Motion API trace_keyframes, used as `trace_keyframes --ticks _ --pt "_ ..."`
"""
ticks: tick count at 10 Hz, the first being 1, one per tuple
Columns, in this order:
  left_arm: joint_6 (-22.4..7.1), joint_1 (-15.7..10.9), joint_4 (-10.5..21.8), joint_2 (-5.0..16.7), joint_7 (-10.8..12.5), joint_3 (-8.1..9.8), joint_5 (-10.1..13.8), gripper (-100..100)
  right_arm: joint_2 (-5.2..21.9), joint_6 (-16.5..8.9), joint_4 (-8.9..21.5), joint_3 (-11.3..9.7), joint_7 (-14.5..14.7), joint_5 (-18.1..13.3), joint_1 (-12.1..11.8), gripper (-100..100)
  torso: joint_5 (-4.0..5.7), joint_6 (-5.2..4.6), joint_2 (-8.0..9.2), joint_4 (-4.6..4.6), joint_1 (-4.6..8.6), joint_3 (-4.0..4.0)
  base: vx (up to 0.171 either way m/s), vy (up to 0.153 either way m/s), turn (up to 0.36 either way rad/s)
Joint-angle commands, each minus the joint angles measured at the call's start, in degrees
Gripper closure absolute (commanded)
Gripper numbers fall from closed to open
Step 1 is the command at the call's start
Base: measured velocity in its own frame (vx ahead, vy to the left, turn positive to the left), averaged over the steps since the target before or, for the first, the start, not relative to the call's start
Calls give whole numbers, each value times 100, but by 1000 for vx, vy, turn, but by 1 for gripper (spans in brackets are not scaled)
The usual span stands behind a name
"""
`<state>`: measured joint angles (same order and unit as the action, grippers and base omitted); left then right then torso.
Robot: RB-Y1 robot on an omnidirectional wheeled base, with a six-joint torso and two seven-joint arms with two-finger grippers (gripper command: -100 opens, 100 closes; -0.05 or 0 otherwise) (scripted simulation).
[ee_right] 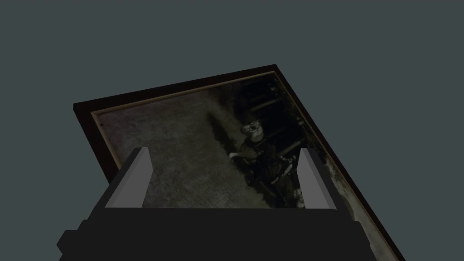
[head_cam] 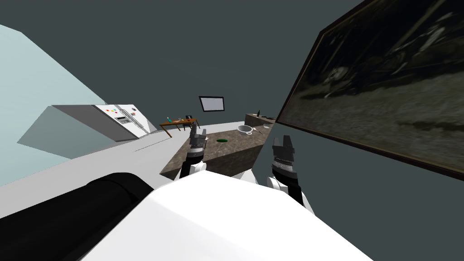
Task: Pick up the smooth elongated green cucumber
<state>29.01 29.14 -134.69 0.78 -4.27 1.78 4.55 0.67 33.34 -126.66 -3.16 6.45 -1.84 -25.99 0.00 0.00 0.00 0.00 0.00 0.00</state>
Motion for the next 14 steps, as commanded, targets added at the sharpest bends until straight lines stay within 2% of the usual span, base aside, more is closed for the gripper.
trace_keyframes --ticks 1,4,5,8,9,10,11,12,13,14 --pt "-184 -222 228 138 38 -77 44 -100 0 0 0 0 0 0 0 0 0 0 0 0 0 0 -40 5 0" --pt "-535 -627 654 302 89 -177 120 -100 0 0 0 0 0 0 1 0 -2 -1 18 4 -8 10 -55 16 -3" --pt "-535 -627 669 302 89 -177 120 -100 0 0 0 0 0 0 1 0 -2 0 18 4 -7 10 -35 4 1" --pt "-1012 -1176 1244 472 150 -290 225 -100 0 0 0 0 0 0 0 0 -1 -1 11 2 -3 6 -37 6 2" --pt "-1049 -1236 1334 472 150 -290 225 -100 0 0 0 0 0 0 0 0 -1 0 12 3 -4 7 -33 9 -1" --pt "-1253 -1433 1514 530 172 -328 265 -100 0 0 0 0 0 0 0 0 -1 0 11 3 -4 6 -30 13 6" --pt "-1253 -1479 1603 530 172 -328 265 -100 0 0 0 0 0 0 0 0 -1 0 9 2 -6 5 -21 9 -1" --pt "-1474 -1694 1815 590 193 -364 308 -100 0 0 0 0 0 0 0 0 -1 0 7 2 -3 4 -27 4 5" --pt "-1474 -1740 1895 590 193 -364 308 -100 0 0 0 0 0 0 0 0 -1 0 7 2 -3 4 -21 4 1" --pt "-1709 -1974 2130 651 213 -397 353 -100 0 0 0 0 0 0 0 0 -1 0 5 1 -1 3 -23 4 5"
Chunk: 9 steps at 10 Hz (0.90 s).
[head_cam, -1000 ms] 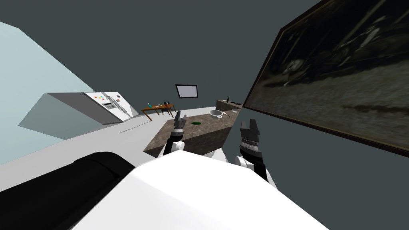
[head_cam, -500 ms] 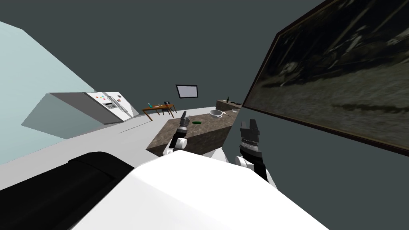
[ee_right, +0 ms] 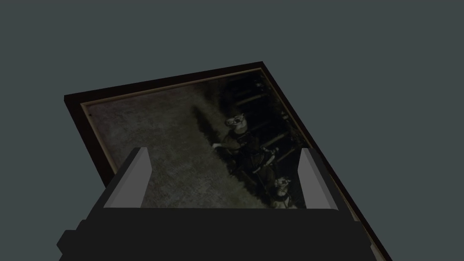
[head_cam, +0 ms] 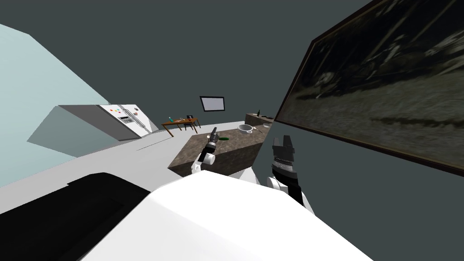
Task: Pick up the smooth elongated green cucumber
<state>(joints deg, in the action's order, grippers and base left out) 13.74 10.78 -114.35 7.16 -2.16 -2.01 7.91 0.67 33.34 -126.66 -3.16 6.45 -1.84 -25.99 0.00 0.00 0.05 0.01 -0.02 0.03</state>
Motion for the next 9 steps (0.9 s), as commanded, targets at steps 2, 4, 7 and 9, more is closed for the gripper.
trace_keyframes --ticks 2,4,7,9 --pt "-411 -414 398 73 20 -46 65 -100 0 0 0 0 0 0 0 0 0 0 -1 0 1 0 -19 3 4" --pt "-669 -690 697 132 36 -71 114 -100 0 0 0 0 0 0 0 0 0 1 -2 0 0 -1 -17 4 5" --pt "-992 -1109 1163 189 51 -93 166 -100 0 0 0 0 0 0 0 0 1 1 -2 0 1 -1 -17 2 6" --pt "-1288 -1418 1453 246 65 -111 220 -100 0 0 0 0 0 0 0 0 1 1 -1 0 1 0 -17 0 7"
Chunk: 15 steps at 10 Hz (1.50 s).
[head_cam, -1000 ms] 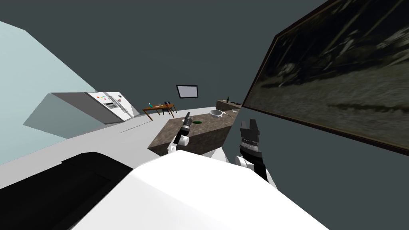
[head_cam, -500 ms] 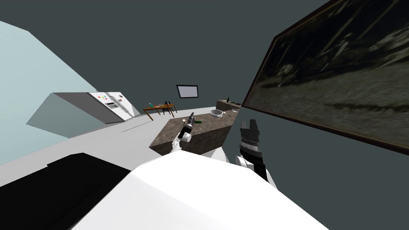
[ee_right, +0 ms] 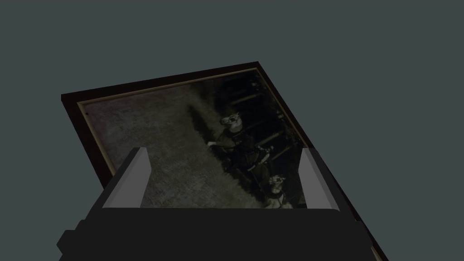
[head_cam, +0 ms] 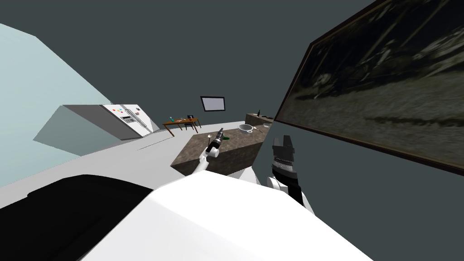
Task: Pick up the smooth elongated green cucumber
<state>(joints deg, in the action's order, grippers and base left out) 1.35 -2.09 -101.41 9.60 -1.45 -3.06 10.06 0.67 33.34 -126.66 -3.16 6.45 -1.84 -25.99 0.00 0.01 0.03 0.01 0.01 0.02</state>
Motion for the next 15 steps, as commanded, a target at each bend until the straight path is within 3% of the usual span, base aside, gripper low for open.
trace_keyframes --ticks 1,2,3,4,6,7,10,11,12,15 --pt "-50 -147 286 2 -5 -6 5 -100 0 0 0 0 0 0 0 0 0 0 0 0 0 0 0 0 0" --pt "-345 -385 448 59 8 -22 59 -100 0 0 0 0 0 0 0 0 0 1 -2 -1 -1 -2 -9 1 13" --pt "-355 -478 614 59 8 -22 59 -100 0 0 0 0 0 0 0 0 0 0 -3 -1 -1 -2 -10 -1 5" --pt "-603 -746 841 118 19 -37 115 -100 0 0 0 0 0 0 0 0 0 1 -3 -1 0 -2 -12 -3 12" --pt "-669 -811 1092 118 19 -37 115 -100 0 0 0 0 0 0 0 0 0 1 -2 -1 -1 -1 -5 0 3" --pt "-938 -1090 1314 179 31 -50 170 -100 0 0 0 0 0 0 0 0 0 1 -2 -1 -1 -1 -8 -1 17" --pt "-1313 -1473 1838 239 42 -63 226 -100 0 0 0 0 0 0 0 0 0 1 -3 -1 0 -1 -7 -3 8" --pt "-1313 -1473 1915 239 42 -63 226 -100 0 0 0 0 0 0 0 0 0 1 -3 -1 0 -2 0 0 0" --pt "-1572 -1724 2118 297 52 -73 281 -100 0 0 0 0 0 0 0 0 0 2 -3 -1 0 -2 -3 -2 15" --pt "-1968 -2128 2649 352 61 -82 336 -100 0 0 0 0 0 0 0 0 0 1 -4 -1 1 -2 -1 -2 4"
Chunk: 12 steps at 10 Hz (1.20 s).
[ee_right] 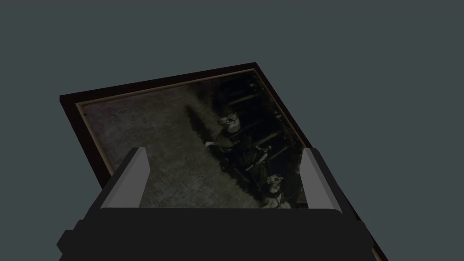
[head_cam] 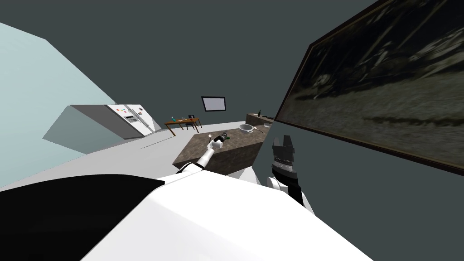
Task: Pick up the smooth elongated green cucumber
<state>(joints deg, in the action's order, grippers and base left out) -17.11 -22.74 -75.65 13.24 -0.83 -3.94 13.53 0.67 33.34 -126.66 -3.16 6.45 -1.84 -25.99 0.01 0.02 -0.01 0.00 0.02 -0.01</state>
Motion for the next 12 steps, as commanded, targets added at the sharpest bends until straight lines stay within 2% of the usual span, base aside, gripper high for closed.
trace_keyframes --ticks 1,2,4,5,6,7,9,10,11,12 --pt "-122 -64 172 -12 -2 6 -11 -100 0 0 0 0 0 0 0 0 0 0 0 0 0 0 0 0 0" --pt "-341 -339 436 38 6 0 43 -100 0 0 0 0 0 0 0 0 -1 1 0 0 -1 0 0 -4 18" --pt "-449 -386 587 38 6 0 43 -100 0 0 0 0 0 0 0 0 0 1 0 0 0 0 0 0 0" --pt "-740 -635 793 83 12 -4 96 -100 0 0 0 0 0 0 0 0 0 1 0 0 -1 0 2 -3 17" --pt "-773 -702 948 83 12 -4 96 -100 0 0 0 0 0 0 0 0 0 1 -1 0 0 0 0 0 0" --pt "-996 -939 1144 121 18 -4 147 -100 0 0 0 0 0 0 0 0 0 1 -1 -1 -1 -1 5 -5 13" --pt "-1093 -1013 1401 121 18 -4 147 -100 0 0 0 0 0 0 0 0 0 1 -2 -1 1 -1 3 -3 3" --pt "-1349 -1292 1642 152 22 -2 197 -100 0 0 0 0 0 0 0 0 0 1 -1 -1 0 -1 8 -6 16" --pt "-1408 -1314 1786 152 22 -2 197 -100 0 0 0 0 0 0 0 0 0 1 -2 0 1 -1 9 -6 7" --pt "-1408 -1314 1795 152 22 -2 197 -100 0 0 0 0 0 0 0 0 0 1 -2 -1 1 -1 0 0 0"
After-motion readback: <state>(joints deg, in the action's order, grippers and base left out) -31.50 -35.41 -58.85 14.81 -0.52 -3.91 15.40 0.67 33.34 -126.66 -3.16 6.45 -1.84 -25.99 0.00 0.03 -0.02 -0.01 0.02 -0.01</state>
